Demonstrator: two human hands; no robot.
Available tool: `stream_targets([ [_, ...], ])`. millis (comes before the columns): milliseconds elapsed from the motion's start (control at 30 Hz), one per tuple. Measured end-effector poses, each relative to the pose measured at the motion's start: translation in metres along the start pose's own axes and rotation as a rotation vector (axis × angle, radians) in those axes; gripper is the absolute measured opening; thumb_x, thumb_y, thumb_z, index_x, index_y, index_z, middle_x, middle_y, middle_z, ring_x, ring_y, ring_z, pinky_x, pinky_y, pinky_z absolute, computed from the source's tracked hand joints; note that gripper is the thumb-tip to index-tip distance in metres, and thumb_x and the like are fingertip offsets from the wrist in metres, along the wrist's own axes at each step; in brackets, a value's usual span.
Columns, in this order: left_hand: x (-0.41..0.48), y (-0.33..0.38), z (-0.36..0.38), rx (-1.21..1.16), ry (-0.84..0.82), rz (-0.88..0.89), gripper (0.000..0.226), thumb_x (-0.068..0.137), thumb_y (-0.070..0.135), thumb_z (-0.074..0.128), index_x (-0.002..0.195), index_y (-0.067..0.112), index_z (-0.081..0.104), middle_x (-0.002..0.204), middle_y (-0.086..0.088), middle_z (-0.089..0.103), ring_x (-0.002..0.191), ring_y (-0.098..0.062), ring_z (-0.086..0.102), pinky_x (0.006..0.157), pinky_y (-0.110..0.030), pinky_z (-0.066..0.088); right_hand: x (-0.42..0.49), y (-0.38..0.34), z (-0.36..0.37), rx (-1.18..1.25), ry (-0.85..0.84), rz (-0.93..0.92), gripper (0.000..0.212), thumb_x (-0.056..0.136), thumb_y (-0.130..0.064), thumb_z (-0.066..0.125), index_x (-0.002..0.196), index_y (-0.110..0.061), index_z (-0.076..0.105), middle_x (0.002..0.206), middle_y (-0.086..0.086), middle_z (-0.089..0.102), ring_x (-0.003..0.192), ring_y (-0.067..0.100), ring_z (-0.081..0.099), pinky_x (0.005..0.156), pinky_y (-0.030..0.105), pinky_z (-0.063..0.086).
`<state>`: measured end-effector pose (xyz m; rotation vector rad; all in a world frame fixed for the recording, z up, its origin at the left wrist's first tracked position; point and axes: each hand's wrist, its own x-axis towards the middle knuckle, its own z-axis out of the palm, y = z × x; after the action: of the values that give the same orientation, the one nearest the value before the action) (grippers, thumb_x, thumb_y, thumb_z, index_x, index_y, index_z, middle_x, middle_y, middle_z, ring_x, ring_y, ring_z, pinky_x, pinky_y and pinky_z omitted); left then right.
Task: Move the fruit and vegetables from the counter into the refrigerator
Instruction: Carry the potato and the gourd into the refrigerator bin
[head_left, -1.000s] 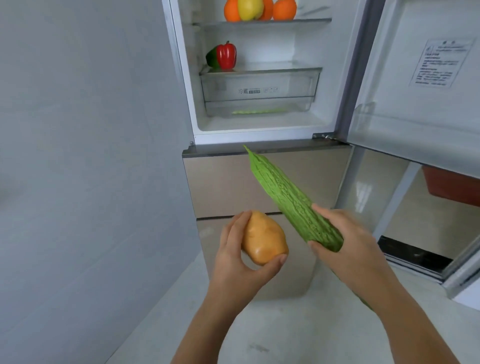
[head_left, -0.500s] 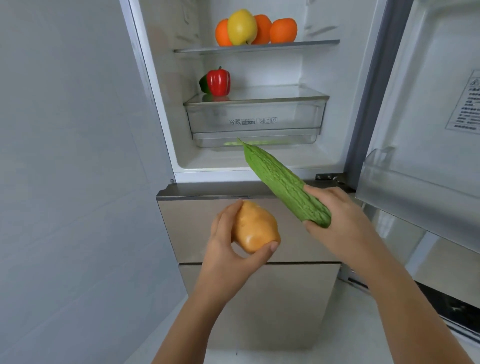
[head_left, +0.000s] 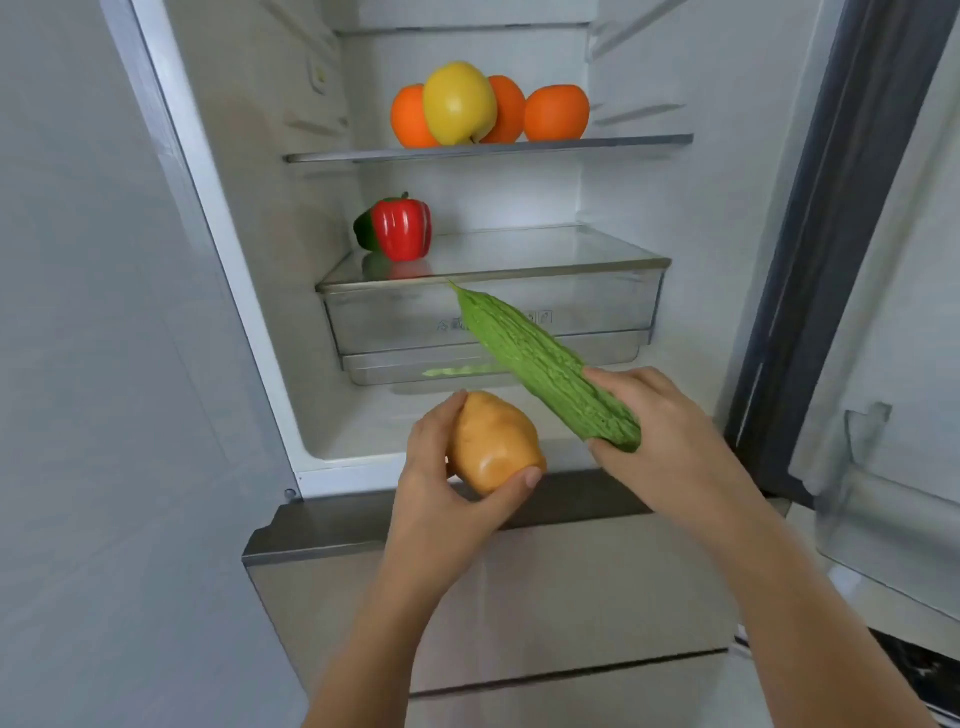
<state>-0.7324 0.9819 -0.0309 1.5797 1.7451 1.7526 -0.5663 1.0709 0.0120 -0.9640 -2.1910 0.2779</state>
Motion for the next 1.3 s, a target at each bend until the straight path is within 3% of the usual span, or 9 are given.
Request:
stream_targets([
  [233,0.117,-0.017,-0.018,0.055,-0.009,0.178,0.077,0.056,0.054,0.073,0.122,0.045,0.036,0.12,0.025,0.042,0.108,0.01,0.044,0.09,-0.013,0.042,0.092,-0.001,0.011,-0.202,0.102,-0.006,0.063,0.079,-0.014,0.065,0.136,-0.026,0.042,0.125,0.003,0.049,0.107,0.024,0.051,0.083,0.033,0.041],
  [433,0.186,-0.016,-0.021,0.04,-0.006,0.198,0.082,0.062,0.039,0.082,0.132,0.03,0.039,0.125,0.013,0.04,0.112,-0.004,0.044,0.094,-0.024,0.041,0.146,-0.001,0.009,-0.245,0.119,-0.01,0.064,0.077,-0.013,0.065,0.135,-0.027,0.043,0.123,0.002,0.049,0.107,0.022,0.052,0.083,0.036,0.044],
  [633,0.226,-0.02,-0.009,0.067,0.014,0.24,0.081,0.064,0.037,0.079,0.133,0.024,0.04,0.127,0.009,0.04,0.112,-0.006,0.042,0.096,-0.033,0.042,0.204,0.008,0.006,-0.386,0.0,-0.047,0.064,0.08,-0.017,0.063,0.138,-0.029,0.038,0.123,0.005,0.046,0.108,0.023,0.051,0.084,0.033,0.043],
  [833,0.254,-0.025,-0.001,0.174,0.002,0.245,0.084,0.064,0.04,0.078,0.135,0.026,0.037,0.133,0.008,0.04,0.106,0.003,0.034,0.087,-0.014,0.027,0.252,0.031,0.005,-0.328,-0.124,-0.102,0.063,0.079,-0.015,0.063,0.136,-0.029,0.041,0.115,0.006,0.047,0.101,0.023,0.052,0.083,0.032,0.043],
  [1000,0.276,-0.026,0.004,0.186,-0.01,0.23,0.079,0.064,0.038,0.079,0.132,0.025,0.041,0.126,0.008,0.043,0.107,-0.004,0.04,0.087,-0.018,0.032,0.282,0.051,0.004,-0.297,-0.247,-0.155,0.062,0.079,-0.015,0.064,0.135,-0.03,0.042,0.113,0.001,0.047,0.102,0.018,0.051,0.084,0.028,0.041],
  [1133,0.292,-0.028,0.011,0.199,-0.051,0.202,0.077,0.063,0.037,0.081,0.129,0.027,0.043,0.121,0.007,0.044,0.11,-0.009,0.045,0.091,-0.023,0.037,0.301,0.065,0.007,-0.224,-0.272,-0.161,0.064,0.078,-0.015,0.065,0.135,-0.031,0.042,0.118,0.001,0.049,0.105,0.018,0.051,0.092,0.034,0.042],
  [1300,0.311,-0.032,0.013,0.222,-0.196,0.152,0.081,0.059,0.039,0.083,0.129,0.027,0.044,0.124,0.004,0.048,0.112,-0.012,0.048,0.098,-0.031,0.041,0.324,0.083,0.015,-0.173,-0.288,-0.124,0.064,0.077,-0.015,0.067,0.134,-0.03,0.044,0.122,0.0,0.048,0.109,0.017,0.049,0.096,0.034,0.041],
])
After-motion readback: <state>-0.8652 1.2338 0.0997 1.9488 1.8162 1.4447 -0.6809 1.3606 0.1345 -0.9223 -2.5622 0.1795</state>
